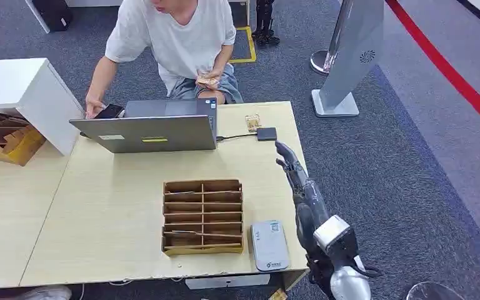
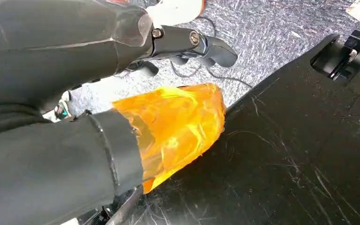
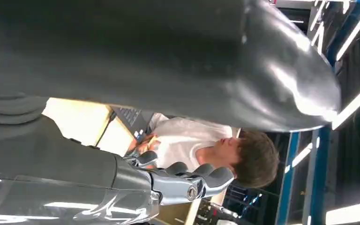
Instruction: Pass the card to the sensor for recognition and then transmit it.
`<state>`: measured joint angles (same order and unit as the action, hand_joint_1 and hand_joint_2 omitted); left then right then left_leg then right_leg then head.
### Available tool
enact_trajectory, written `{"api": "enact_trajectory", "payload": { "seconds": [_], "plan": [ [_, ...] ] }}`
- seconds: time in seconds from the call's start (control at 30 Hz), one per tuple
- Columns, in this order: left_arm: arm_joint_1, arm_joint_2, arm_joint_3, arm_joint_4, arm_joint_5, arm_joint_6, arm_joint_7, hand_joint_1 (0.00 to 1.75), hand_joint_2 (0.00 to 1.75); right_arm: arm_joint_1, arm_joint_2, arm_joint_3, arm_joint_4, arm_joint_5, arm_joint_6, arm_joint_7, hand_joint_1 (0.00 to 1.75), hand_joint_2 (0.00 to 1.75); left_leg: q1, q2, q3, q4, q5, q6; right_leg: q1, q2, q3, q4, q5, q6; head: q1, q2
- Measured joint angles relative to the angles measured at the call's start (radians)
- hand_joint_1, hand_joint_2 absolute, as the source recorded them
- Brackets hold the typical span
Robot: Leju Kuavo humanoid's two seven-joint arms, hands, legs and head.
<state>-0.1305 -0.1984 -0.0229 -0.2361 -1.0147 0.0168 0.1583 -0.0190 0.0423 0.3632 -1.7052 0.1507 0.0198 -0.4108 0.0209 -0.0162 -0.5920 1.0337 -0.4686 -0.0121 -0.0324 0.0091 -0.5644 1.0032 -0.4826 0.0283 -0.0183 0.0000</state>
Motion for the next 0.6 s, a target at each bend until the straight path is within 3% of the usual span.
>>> {"api": "enact_trajectory", "payload": {
  "seconds": [0.3,0.33,0.43,0.6],
  "plan": [
    [-0.001,0.0,-0.01,0.0,0.001,0.002,0.006,0.0,0.0,0.004,0.0,0.0,0.023,0.001,-0.024,0.001,0.0,0.0,0.0,0.0,0.0,0.0,0.0,0.0,0.0,0.0,0.0,0.0,0.0,0.0,0.0,0.0],
    [-0.001,0.0,-0.01,0.0,0.002,0.002,0.006,0.0,0.0,0.004,0.0,0.0,0.026,0.002,-0.026,0.001,0.0,1.75,0.0,0.0,0.0,0.0,0.0,0.0,0.0,0.0,0.0,0.0,0.0,0.0,0.0,0.0],
    [-0.001,0.002,-0.015,0.0,0.003,0.003,0.006,0.0,0.0,0.004,0.0,0.002,0.034,0.041,-0.042,0.0,0.0,1.75,0.0,0.0,0.0,0.0,0.0,0.0,0.0,0.0,0.0,0.0,0.0,0.0,0.0,0.0],
    [-0.002,0.004,-0.028,-0.001,0.005,0.004,0.006,0.0,0.0,-0.007,-0.001,0.043,0.048,0.285,-0.129,0.036,0.0,1.75,0.0,0.0,0.0,0.0,0.0,0.0,0.0,0.0,0.0,0.0,0.0,0.0,0.0,0.0]
  ]
}}
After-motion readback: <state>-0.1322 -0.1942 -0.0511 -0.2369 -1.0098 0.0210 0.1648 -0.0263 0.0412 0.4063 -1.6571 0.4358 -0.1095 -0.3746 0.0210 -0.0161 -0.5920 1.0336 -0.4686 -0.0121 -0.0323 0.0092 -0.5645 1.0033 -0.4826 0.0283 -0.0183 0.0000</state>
